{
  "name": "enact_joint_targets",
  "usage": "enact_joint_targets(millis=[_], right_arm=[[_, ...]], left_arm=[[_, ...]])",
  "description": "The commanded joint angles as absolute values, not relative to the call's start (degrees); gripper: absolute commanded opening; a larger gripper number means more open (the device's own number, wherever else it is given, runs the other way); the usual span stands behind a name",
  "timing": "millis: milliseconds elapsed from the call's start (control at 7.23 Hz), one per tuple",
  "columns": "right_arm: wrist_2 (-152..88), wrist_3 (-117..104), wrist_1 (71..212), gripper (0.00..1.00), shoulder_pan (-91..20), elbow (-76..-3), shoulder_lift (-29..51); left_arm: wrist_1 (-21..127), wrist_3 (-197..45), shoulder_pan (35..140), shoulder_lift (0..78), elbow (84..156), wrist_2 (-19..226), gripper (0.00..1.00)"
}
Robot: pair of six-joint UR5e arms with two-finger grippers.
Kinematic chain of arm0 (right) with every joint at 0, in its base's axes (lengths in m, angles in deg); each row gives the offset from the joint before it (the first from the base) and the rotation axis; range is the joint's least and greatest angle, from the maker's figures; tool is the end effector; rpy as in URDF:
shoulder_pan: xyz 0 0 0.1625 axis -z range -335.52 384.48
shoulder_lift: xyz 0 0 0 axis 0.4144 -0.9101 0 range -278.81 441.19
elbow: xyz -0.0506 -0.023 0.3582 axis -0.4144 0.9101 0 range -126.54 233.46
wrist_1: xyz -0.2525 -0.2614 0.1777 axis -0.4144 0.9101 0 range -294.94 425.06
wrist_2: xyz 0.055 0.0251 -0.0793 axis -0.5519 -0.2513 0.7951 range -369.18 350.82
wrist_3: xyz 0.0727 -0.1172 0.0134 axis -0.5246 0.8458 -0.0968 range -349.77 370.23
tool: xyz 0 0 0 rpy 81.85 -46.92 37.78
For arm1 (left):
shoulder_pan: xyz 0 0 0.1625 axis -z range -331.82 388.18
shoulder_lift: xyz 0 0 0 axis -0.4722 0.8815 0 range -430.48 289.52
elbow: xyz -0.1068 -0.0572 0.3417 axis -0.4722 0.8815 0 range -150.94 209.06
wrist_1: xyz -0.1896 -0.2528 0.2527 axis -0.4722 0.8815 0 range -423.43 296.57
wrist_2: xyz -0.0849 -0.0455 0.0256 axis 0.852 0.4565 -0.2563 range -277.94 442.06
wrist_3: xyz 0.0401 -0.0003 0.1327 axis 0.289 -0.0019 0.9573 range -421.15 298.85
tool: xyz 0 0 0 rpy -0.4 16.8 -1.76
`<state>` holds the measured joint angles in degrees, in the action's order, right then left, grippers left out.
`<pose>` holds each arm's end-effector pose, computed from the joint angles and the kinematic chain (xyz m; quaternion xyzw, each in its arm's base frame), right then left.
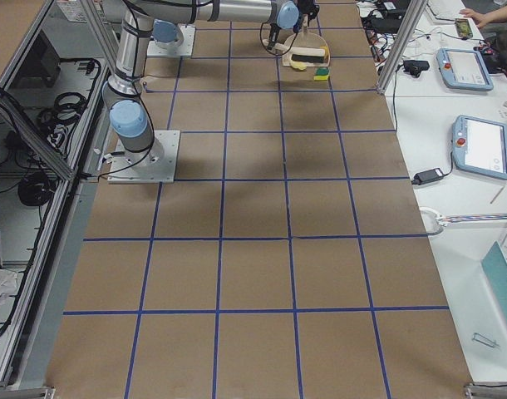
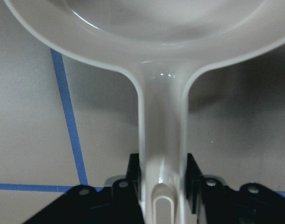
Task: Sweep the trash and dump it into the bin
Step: 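Push the debris into the dustpan with the brush in the right gripper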
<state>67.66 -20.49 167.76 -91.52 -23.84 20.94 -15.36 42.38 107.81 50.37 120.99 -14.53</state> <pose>0.4261 -0.4979 0.2231 0.0452 0.9917 0.0876 0.0828 -0.0026 -0.6383 0.1468 0.7197 0.6873 0.0046 0.0980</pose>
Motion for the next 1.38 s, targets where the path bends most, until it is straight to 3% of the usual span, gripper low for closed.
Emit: enact_joint_targets(millis=[0,415,1245], right_arm=[[71.3,-11.4,168.6,0.00,-90.0,-23.9,23.6],[73.0,-9.9,167.9,0.00,-83.9,-24.0,23.5],[73.2,-13.8,174.4,0.00,-83.6,-24.0,27.9]], left_arm=[[-15.4,42.4,107.8,50.4,121.0,-14.5,0.14],[-15.4,42.3,107.8,50.4,121.0,-14.5,0.14],[-15.4,42.4,107.8,50.4,121.0,-14.5,0.14]])
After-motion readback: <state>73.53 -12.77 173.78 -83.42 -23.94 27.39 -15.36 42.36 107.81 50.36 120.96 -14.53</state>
